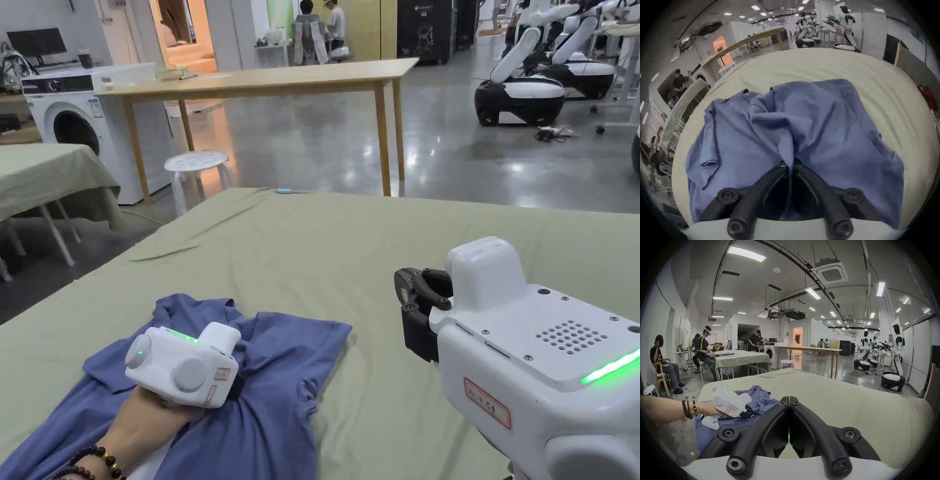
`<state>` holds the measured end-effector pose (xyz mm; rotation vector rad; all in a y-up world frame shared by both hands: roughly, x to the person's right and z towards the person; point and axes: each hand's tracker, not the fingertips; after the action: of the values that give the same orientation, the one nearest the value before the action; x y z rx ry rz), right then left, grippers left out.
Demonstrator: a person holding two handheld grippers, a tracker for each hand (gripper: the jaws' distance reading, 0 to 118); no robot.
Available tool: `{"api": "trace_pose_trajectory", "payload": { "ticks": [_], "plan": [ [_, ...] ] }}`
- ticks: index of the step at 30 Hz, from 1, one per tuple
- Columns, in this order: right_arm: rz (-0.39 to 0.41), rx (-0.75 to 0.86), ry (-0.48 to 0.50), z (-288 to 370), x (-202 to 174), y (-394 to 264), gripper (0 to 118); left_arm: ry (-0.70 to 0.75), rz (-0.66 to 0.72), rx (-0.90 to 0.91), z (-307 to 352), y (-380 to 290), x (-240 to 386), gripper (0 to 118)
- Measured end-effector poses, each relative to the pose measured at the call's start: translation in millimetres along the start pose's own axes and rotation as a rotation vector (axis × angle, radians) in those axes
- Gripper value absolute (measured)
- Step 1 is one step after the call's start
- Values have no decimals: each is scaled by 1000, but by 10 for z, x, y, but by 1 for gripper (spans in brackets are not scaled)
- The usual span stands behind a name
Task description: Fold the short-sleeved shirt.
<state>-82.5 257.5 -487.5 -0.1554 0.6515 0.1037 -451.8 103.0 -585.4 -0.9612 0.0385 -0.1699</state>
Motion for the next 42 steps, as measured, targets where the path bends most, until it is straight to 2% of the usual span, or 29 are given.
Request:
{"api": "trace_pose_trajectory", "payload": {
  "ticks": [1, 4, 7, 12, 15, 21, 25, 28, 32, 34, 37, 42],
  "plan": [
    [2, -1, -1, 16, -7, 9, 0, 61, -28, 51, 48, 28, -3, 0],
    [9, -5, 2, 106, 14, 27, 0, 66, 17, 132, 257, 69, -24, 0],
    [8, 2, -4, 261, 76, 52, 0, -25, 93, 240, 577, 165, -49, 0],
    [1, 25, -49, 655, 257, 136, 0, -43, -43, 344, 962, 428, 289, 0],
    [-10, 46, -83, 953, 391, 166, 0, -141, -48, 375, 1108, 663, 655, 0],
    [-4, 62, -178, 1663, 764, 191, 0, -320, -194, 492, 1438, 1378, 1965, 0],
    [19, 83, -283, 2211, 1051, 183, 0, -471, -342, 534, 1644, 1788, 3191, 0],
    [9, 92, -347, 2572, 1276, 163, 0, -564, -437, 546, 1737, 1917, 4073, 0],
    [26, 85, -455, 2982, 1567, 89, 0, -789, -547, 544, 1759, 1847, 5164, 0],
    [36, 74, -512, 3114, 1690, 29, 0, -823, -590, 518, 1652, 1718, 5638, 0],
    [2, 57, -544, 3241, 1882, -79, 0, -776, -668, 371, 1250, 1433, 6227, 0],
    [-18, 22, -586, 3337, 2051, -218, 0, -769, -682, 305, 834, 1125, 6469, 0]
  ]
}}
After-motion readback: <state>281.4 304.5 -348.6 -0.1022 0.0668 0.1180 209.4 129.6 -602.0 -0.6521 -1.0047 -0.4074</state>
